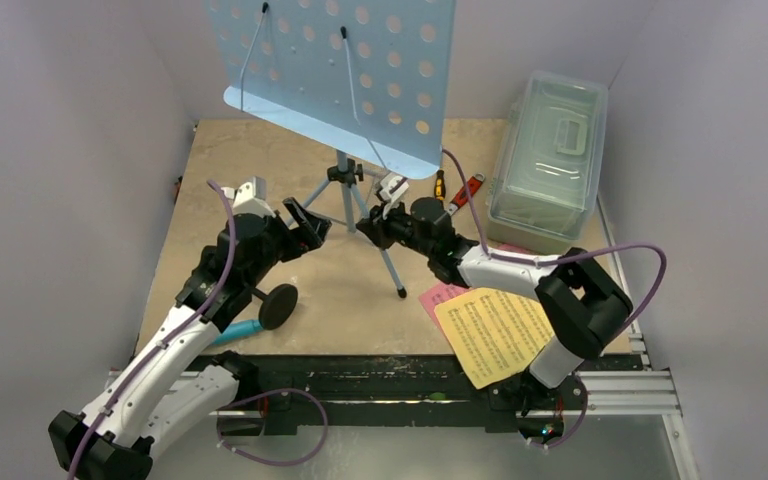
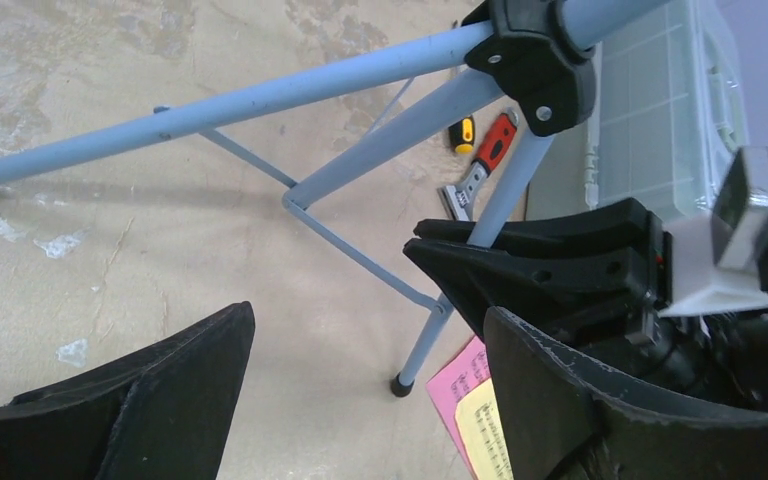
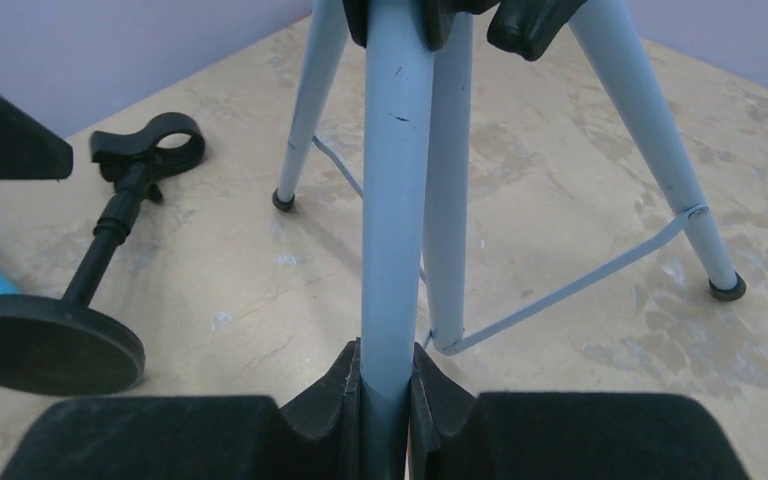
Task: Set up the instrument practice props
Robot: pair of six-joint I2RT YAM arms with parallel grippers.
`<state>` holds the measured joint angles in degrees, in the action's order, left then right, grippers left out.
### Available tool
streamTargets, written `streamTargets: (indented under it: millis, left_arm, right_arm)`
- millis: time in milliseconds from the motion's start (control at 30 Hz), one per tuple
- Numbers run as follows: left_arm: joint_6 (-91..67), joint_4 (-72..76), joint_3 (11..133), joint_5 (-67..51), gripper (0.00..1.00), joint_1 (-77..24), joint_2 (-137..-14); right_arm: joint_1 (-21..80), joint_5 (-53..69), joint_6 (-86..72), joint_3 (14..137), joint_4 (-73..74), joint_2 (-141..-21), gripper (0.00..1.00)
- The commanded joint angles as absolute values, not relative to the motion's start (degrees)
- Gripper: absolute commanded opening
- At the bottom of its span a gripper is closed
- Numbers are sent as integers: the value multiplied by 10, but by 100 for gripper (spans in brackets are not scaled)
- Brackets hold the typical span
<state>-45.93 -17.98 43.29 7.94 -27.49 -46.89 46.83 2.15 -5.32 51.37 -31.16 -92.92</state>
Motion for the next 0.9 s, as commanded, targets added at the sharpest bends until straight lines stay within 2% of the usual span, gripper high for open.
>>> streamTargets:
  millis: [0, 100, 267, 567, 667, 867]
  left_arm:
    - [-439, -161, 444, 79, 84, -272, -447]
    - [-434, -155, 445, 69, 84, -272, -447]
    - [-440, -150, 435, 57, 84, -273, -444]
    - [-439, -105, 405, -3, 86, -272, -460]
    - [-447, -90, 395, -36, 87, -272, -471]
    - [-465, -40, 364, -89, 87, -273, -497]
  right_arm:
    - [387, 293, 36, 518, -371, -956, 0]
    - [355, 386, 62, 533, -382, -982, 0]
    - [304, 457, 104, 620, -317, -1047, 0]
    - [265, 426, 132, 774, -236, -1148, 0]
    - [256, 402, 119, 813, -226, -1171, 5]
    - [239, 397, 118, 818, -236, -1181, 8]
